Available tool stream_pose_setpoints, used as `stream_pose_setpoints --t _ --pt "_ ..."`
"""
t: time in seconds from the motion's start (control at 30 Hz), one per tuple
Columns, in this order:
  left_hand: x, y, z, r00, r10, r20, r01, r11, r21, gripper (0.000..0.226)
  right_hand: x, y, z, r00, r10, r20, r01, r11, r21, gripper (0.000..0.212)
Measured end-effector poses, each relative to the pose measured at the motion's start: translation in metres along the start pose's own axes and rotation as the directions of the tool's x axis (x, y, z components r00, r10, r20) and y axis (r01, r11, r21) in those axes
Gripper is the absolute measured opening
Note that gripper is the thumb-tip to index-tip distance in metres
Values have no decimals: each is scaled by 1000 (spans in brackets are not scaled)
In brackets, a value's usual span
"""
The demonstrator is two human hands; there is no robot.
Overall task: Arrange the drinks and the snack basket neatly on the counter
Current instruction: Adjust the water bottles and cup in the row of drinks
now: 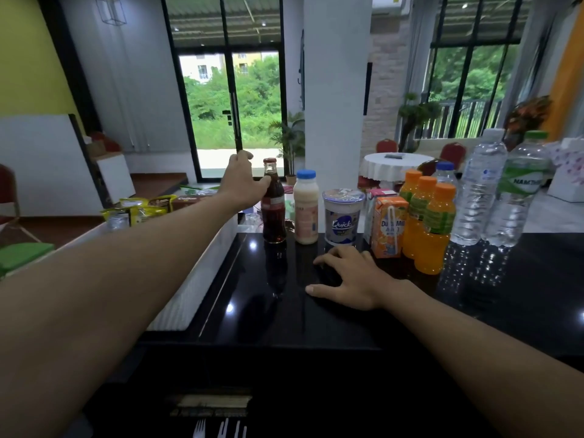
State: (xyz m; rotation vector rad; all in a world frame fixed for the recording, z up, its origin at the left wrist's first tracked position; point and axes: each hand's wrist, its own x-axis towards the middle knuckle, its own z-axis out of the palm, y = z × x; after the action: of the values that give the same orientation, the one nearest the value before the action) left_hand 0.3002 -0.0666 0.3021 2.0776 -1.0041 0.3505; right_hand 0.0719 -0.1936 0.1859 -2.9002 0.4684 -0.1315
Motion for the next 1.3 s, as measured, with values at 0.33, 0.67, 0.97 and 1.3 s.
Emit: stream_pose_setpoints --t 0.33,0.67,0.97,1.3 --pt "15 -8 19 979 -156 135 181 962 -203 46 5 7 9 998 -1 -56 4 998 55 92" --pt "15 -5 25 977 -205 55 212 955 -206 47 4 5 9 997 5 -74 0 998 59 89" --pt "15 1 22 969 -203 137 230 948 -219 41 6 6 10 996 2 -84 3 999 53 90" --pt "6 -5 30 992 -105 72 119 964 -237 39 5 5 10 996 2 -88 4 998 67 89"
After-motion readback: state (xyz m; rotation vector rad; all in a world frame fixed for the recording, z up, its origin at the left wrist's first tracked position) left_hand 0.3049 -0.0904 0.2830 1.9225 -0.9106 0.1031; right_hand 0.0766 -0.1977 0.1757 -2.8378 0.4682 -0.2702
